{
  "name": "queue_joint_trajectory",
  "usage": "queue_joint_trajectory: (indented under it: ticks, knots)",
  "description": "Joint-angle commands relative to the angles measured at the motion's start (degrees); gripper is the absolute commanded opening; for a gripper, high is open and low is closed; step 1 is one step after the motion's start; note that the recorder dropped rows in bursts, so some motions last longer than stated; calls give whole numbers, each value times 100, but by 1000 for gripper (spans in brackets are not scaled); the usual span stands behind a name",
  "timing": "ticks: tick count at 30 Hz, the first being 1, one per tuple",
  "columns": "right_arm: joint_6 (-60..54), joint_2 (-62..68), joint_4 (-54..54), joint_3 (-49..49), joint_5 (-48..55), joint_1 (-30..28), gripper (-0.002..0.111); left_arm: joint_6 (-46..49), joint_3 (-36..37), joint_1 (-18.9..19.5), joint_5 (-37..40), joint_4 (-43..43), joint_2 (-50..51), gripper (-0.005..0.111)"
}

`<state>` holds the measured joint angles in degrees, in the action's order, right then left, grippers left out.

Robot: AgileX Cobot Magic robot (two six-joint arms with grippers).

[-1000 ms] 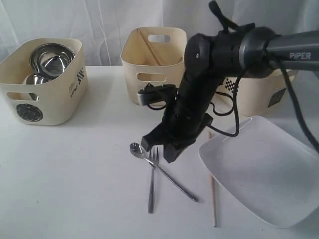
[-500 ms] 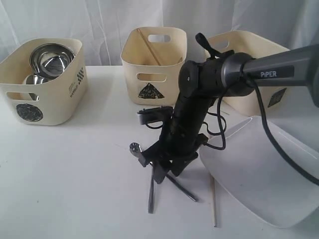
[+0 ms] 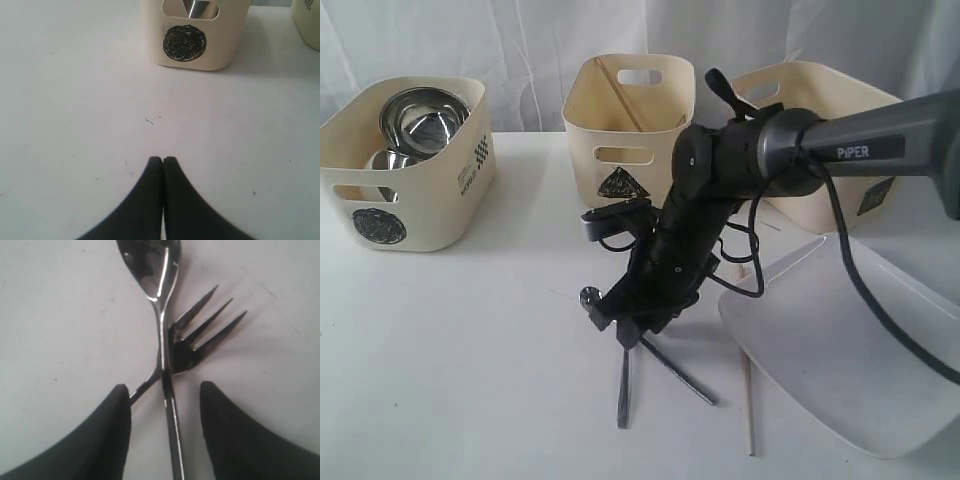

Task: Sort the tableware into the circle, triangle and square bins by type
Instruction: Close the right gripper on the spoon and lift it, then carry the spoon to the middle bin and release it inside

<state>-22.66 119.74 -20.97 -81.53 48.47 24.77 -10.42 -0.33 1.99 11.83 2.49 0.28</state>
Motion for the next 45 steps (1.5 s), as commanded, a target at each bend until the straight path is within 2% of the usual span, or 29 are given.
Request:
queue_joint_trajectory:
  ticks: [1, 6, 17, 25, 38, 45]
  knots:
    - [-78, -20, 5, 32, -27, 155, 42, 8, 33, -41, -35, -3, -28, 0]
    - [199, -20, 38, 32, -92, 210, 41, 8, 33, -41, -35, -3, -28, 0]
    - [656, 137, 348, 32, 55, 210, 33, 8, 33, -41, -31, -3, -28, 0]
    - [990, 242, 348, 32, 131, 210, 0, 8, 33, -41, -31, -3, -28, 0]
    - [1036, -393, 348, -533, 559, 176, 0, 8, 33, -41, -31, -3, -28, 0]
    - [842, -666, 113, -1151, 543, -162, 0, 8, 33, -41, -31, -3, -28, 0]
